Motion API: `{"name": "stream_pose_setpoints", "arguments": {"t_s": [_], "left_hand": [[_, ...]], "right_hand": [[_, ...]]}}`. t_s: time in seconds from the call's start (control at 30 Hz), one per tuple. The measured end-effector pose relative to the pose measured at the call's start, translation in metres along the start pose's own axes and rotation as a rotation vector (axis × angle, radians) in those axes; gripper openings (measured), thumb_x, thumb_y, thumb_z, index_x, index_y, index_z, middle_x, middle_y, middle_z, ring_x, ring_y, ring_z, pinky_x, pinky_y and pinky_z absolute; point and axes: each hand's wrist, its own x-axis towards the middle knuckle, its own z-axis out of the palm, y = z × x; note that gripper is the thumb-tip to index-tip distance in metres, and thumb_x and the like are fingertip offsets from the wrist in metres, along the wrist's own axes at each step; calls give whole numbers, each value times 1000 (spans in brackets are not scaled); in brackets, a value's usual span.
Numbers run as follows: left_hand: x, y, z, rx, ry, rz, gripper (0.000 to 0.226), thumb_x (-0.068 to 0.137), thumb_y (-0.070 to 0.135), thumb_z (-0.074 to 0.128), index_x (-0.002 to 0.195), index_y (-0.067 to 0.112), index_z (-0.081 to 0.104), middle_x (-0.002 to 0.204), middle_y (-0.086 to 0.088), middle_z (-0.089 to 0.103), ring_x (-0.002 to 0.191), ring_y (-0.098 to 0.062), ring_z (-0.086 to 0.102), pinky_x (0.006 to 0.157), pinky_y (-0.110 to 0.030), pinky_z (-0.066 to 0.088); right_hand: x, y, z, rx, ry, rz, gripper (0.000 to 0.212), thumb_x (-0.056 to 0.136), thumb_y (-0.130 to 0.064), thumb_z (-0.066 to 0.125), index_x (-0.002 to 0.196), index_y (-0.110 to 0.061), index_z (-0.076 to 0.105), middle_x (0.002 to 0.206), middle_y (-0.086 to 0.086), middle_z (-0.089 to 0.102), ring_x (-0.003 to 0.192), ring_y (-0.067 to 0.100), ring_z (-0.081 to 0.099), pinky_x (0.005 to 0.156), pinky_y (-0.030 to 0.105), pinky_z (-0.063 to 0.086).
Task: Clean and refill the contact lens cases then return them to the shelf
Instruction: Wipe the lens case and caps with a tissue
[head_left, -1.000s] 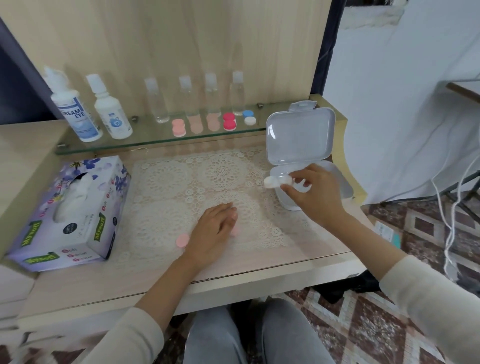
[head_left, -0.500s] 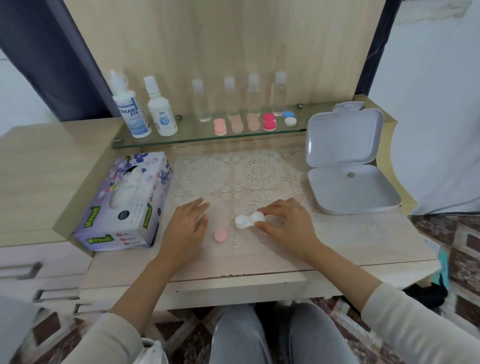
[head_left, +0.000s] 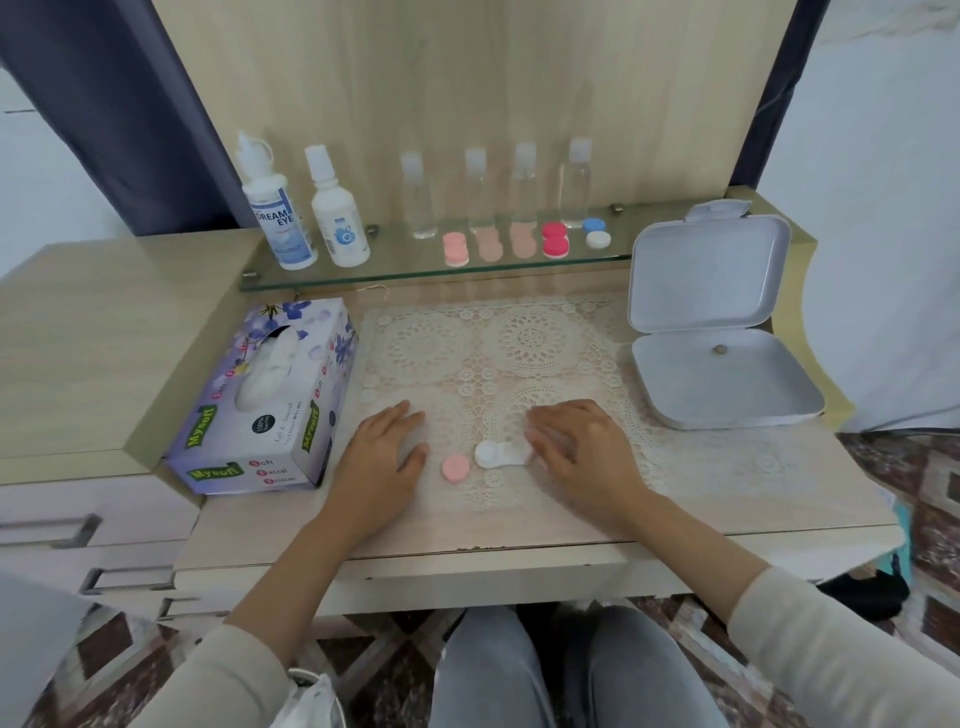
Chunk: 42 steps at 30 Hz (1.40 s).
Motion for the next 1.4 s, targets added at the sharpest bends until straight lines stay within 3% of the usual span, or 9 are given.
{"name": "stream_pose_setpoints", "arguments": {"t_s": [0.1, 0.23, 0.37, 0.43, 0.6, 0.8, 0.93, 1.17, 1.4], "left_hand": [[7, 4, -16, -44, 31, 6, 40, 93, 19, 50, 132, 15, 46, 145, 2, 36, 133, -16, 29, 105, -19, 15], [12, 11, -57, -96, 156, 79, 30, 91, 21, 52, 118, 12, 60, 128, -3, 54, 120, -18, 46, 104, -29, 31], [22, -5, -95, -55, 278, -13, 22, 91, 13, 53, 109, 10, 65, 114, -5, 63, 102, -15, 53, 88, -16, 33], [26, -20, -106, 4, 283, -82, 22, 91, 9, 52, 108, 8, 65, 115, -6, 63, 99, -16, 53, 81, -14, 31], [34, -56, -124, 122, 237, -233, 19, 89, 13, 55, 104, 12, 68, 105, -12, 67, 89, -28, 59, 79, -26, 40], [49, -72, -128, 292, 93, -228, 29, 87, 12, 55, 115, 16, 64, 92, -10, 61, 87, -25, 53, 77, -31, 40], [55, -76, -127, 384, 33, -222, 34, 89, 17, 53, 122, 22, 58, 109, -8, 64, 102, -27, 53, 82, -33, 42], [54, -75, -123, 364, 94, -182, 15, 84, 14, 60, 92, 18, 72, 96, 0, 69, 91, -21, 58, 70, -25, 41], [55, -73, -124, 322, 145, -205, 11, 84, 11, 58, 84, 13, 70, 94, -7, 66, 87, -25, 56, 70, -30, 41]], "right_hand": [[12, 0, -2, -1, -13, 30, 47, 86, -35, 38, 120, -12, 60, 123, 0, 61, 119, 16, 46, 94, 20, 29], [35, 4, -2, -51, -82, 39, 38, 95, -19, 43, 132, -14, 48, 136, 0, 50, 132, 17, 34, 103, 25, 26], [49, 5, 5, -101, -121, 35, 42, 95, -12, 41, 137, -18, 42, 143, -6, 40, 138, 16, 26, 110, 29, 21], [53, 6, 9, -105, -124, 36, 43, 94, -11, 42, 136, -18, 43, 144, -7, 39, 138, 16, 25, 110, 30, 21], [53, 16, 18, -104, -90, 27, 40, 90, -8, 47, 130, -15, 52, 140, -4, 46, 135, 19, 30, 109, 29, 23], [54, 21, 24, -77, -55, 23, 37, 89, -8, 51, 125, -14, 56, 136, -3, 50, 134, 20, 33, 108, 31, 25], [54, 22, 25, -74, -43, 22, 37, 88, -8, 52, 124, -15, 57, 135, -4, 51, 133, 19, 34, 107, 29, 26], [54, 23, 25, -67, -35, 24, 36, 88, -9, 53, 123, -15, 58, 134, -4, 52, 133, 19, 35, 106, 29, 27], [54, 23, 25, -69, -43, 16, 37, 88, -8, 53, 124, -14, 57, 135, -3, 51, 133, 19, 35, 106, 26, 24]]}}
